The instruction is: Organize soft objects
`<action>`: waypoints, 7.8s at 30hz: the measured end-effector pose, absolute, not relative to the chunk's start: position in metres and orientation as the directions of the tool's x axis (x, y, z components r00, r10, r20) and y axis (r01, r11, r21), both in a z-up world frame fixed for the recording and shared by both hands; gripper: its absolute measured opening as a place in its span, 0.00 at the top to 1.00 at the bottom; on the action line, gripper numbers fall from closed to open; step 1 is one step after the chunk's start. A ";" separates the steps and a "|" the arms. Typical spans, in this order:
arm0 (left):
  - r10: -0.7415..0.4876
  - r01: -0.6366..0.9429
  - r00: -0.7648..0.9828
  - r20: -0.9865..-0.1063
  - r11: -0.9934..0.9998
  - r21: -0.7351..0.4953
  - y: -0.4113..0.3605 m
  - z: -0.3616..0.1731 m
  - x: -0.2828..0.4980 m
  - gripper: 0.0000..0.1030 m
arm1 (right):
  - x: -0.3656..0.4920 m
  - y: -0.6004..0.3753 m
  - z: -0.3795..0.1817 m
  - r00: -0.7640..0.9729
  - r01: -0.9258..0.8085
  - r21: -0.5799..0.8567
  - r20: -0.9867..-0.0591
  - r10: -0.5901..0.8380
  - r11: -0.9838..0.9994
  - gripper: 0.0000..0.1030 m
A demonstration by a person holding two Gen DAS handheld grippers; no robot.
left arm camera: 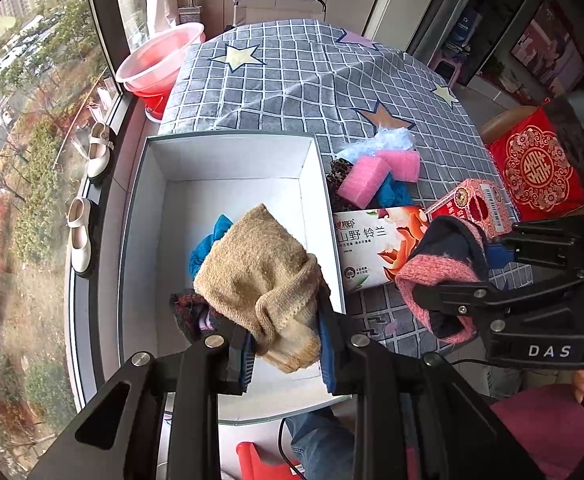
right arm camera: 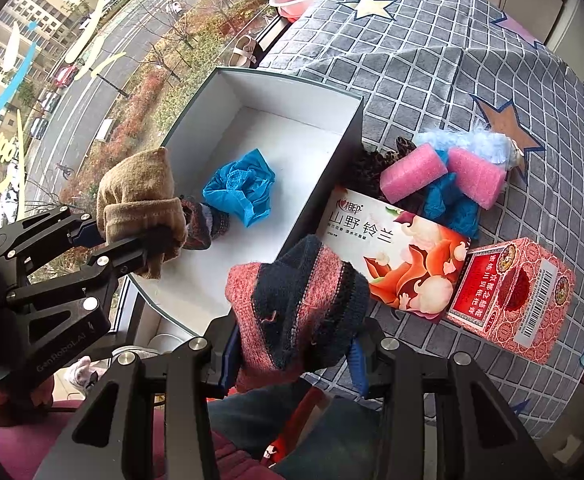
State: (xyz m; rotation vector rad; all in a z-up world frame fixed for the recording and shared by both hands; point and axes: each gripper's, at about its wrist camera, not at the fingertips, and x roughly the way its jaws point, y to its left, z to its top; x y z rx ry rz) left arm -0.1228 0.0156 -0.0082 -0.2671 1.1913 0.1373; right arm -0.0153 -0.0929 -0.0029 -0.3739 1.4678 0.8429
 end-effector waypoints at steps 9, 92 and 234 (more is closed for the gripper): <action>-0.035 -0.253 0.363 -0.931 0.958 -0.135 0.017 -0.009 -0.125 0.73 | -0.016 -0.091 -0.004 -0.111 -0.699 0.263 -0.958 0.263 0.665 0.57; 0.009 -0.557 0.279 -0.960 0.816 -0.154 0.074 -0.043 -0.137 0.00 | 0.032 -0.014 0.004 -0.200 -0.697 0.374 -0.920 0.336 0.611 0.01; 0.017 0.090 0.243 -0.970 0.995 0.040 -0.126 -0.081 0.196 0.71 | 0.271 -0.282 -0.073 0.030 -0.397 0.325 -0.930 0.366 0.859 0.62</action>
